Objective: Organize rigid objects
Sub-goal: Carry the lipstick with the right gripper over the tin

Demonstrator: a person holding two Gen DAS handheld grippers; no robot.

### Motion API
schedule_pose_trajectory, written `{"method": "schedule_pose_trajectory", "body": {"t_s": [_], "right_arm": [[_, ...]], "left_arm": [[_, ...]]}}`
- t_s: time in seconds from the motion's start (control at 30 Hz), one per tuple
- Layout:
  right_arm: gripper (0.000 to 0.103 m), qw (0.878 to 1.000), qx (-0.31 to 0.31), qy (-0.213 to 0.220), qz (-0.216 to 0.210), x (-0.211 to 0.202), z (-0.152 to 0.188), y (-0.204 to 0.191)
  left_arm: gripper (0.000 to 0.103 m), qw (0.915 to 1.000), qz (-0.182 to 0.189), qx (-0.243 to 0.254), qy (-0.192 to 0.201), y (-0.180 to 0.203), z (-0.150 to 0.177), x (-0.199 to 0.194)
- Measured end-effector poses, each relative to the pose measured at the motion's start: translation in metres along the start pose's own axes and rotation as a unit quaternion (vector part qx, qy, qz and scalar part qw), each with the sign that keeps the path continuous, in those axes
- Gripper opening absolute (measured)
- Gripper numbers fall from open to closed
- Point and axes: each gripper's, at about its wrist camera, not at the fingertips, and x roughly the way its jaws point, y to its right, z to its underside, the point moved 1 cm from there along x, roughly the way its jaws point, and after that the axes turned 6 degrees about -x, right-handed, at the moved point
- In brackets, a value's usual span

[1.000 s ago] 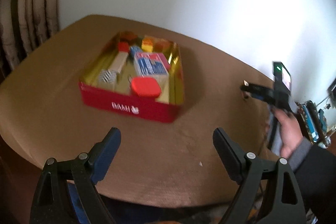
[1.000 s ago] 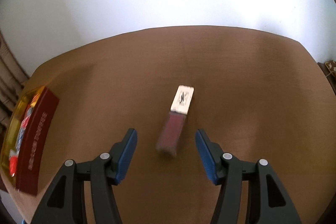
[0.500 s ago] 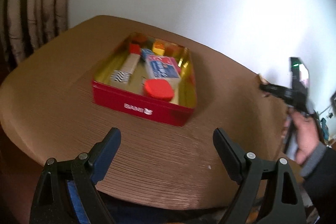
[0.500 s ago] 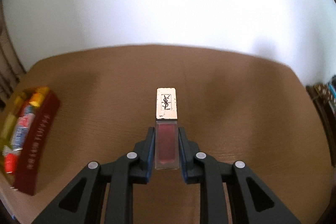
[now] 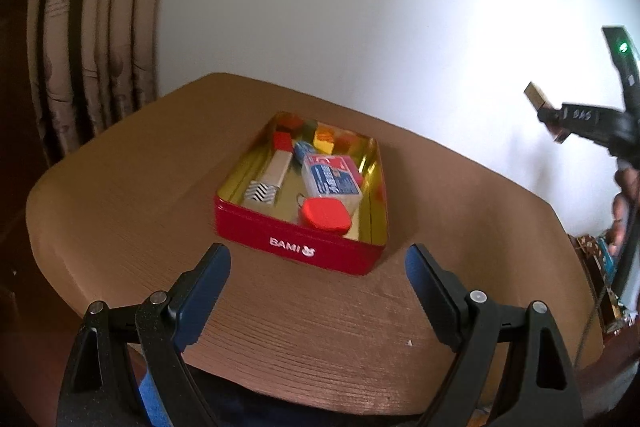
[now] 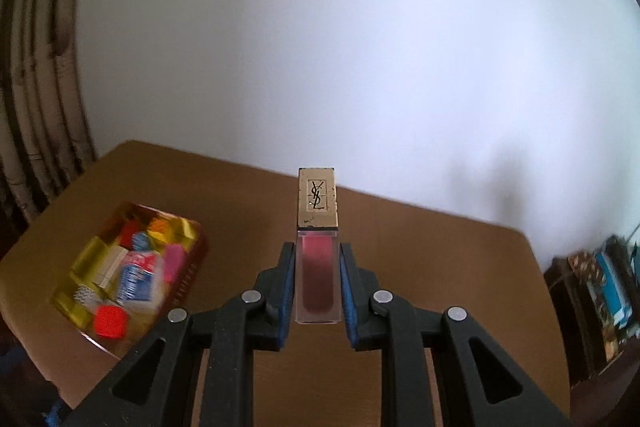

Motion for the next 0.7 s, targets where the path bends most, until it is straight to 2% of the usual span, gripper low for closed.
{"method": "schedule_pose_trajectory", "body": {"t_s": [0.3, 0.7], "right_arm": [[0.020, 0.999, -0.028, 0.040, -0.017, -0.051, -0.040, -0.029], [0.020, 0.997, -0.052, 0.060, -0.023, -0.081, -0.075, -0.058]], "left_arm": [[0.086, 0.9999, -0.007, -0.015, -0.003, -0.011, -0.007, 0.001], [0.086, 0.9992, -0.009, -0.039, -0.003, -0.021, -0.011, 0.003]]}}
